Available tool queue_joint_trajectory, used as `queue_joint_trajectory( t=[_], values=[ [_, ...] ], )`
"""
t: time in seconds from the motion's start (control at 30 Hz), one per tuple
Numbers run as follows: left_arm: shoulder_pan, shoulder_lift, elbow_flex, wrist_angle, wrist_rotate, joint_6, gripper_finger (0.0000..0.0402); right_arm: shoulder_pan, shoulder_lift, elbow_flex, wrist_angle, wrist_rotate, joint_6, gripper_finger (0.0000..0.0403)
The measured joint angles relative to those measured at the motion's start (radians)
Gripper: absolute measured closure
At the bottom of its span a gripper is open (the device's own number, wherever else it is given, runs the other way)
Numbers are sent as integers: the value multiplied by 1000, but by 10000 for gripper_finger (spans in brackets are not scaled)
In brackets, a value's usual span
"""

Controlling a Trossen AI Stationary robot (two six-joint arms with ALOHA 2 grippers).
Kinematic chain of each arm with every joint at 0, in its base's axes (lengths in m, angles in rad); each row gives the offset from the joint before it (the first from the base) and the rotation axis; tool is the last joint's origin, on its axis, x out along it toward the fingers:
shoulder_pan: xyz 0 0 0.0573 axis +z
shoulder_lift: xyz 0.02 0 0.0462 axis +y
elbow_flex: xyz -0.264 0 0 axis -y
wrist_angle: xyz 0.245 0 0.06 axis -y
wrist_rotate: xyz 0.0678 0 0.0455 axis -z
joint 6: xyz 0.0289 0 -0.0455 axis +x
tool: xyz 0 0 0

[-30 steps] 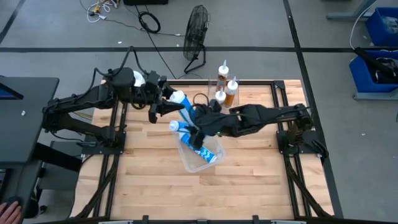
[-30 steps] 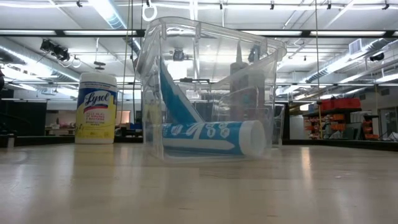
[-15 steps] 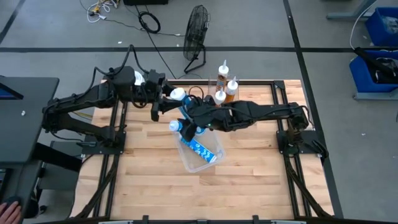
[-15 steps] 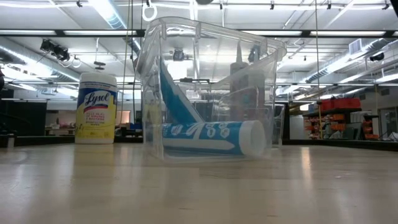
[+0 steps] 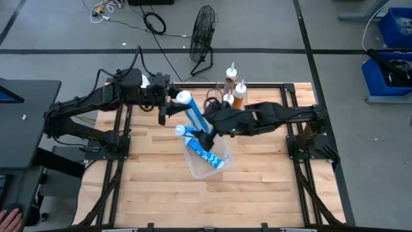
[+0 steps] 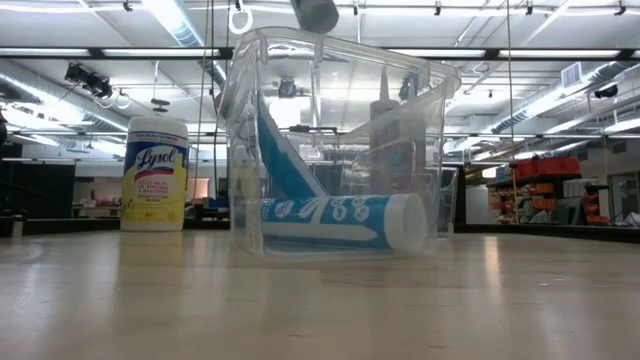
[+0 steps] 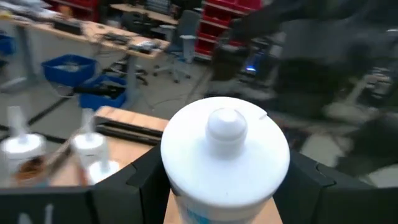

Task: Sort silicone sealant tubes
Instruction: Adjust the blue sealants in the bottom transparent bin

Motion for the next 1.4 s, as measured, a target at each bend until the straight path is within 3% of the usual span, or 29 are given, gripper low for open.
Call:
queue_joint_trajectory(
  t=[0.2,0.6,1.03,1.4],
  values=[
    [2,3,0,-8,-11,21,177,36,-91,2,-107,-31,49,16],
    [-45,133,0,-39,-1,60,177,60,-265,2,-226,195,107,16],
    [-83,223,-56,-43,-49,75,177,60,-283,2,-241,237,21,16],
    [-149,225,-212,161,-66,149,177,60,-283,0,-284,238,24,16]
  ],
)
